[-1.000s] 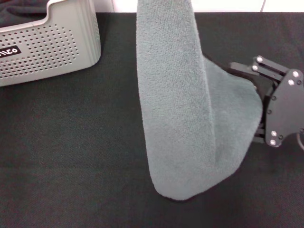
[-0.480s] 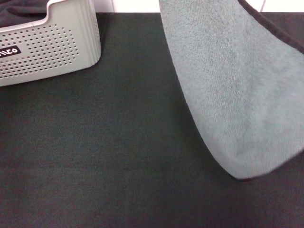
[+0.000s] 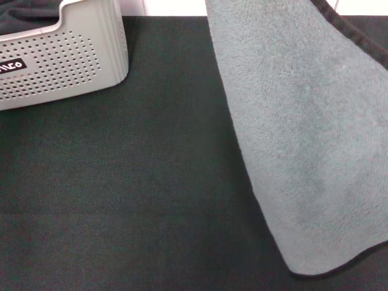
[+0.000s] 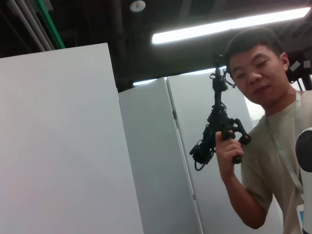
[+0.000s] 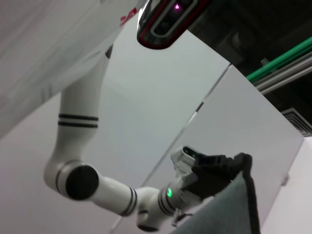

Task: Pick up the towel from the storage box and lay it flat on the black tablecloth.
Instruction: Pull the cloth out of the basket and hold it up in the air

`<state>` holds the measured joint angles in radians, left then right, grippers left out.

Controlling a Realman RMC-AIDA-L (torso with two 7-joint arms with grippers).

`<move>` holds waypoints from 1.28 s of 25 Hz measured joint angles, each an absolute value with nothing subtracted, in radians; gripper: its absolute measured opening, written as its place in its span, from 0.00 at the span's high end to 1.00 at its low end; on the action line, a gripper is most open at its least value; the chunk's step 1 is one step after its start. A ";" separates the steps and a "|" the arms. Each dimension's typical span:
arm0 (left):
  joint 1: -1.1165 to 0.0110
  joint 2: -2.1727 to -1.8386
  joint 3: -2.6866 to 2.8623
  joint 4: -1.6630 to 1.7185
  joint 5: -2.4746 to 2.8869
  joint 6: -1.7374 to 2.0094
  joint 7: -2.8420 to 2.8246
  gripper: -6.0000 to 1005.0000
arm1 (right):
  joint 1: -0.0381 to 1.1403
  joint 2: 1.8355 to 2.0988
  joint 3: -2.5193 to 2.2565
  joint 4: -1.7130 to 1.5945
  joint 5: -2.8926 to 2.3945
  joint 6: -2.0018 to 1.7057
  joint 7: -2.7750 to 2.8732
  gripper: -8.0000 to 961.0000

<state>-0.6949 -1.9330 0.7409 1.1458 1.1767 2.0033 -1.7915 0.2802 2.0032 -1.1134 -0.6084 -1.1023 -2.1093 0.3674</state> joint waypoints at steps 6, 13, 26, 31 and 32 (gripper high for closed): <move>-0.694 -1.934 0.744 1.144 1.177 2.003 -1.784 0.98 | 0.311 2.007 -1.124 -0.568 -1.120 -2.146 0.363 0.21; -0.681 -1.934 0.743 1.126 1.178 2.003 -1.769 0.98 | 0.300 2.014 -1.177 -0.610 -1.081 -2.152 0.362 0.21; -0.665 -1.935 0.739 1.035 1.273 1.881 -1.661 0.98 | 0.296 2.014 -1.337 -0.617 -0.930 -2.153 0.394 0.21; -0.665 -1.951 0.740 0.994 1.301 1.862 -1.579 0.98 | 0.325 2.021 -1.373 -0.570 -0.891 -2.152 0.410 0.21; -0.660 -1.961 0.742 0.992 1.304 1.854 -1.560 0.98 | 0.333 2.022 -1.378 -0.558 -0.889 -2.152 0.412 0.21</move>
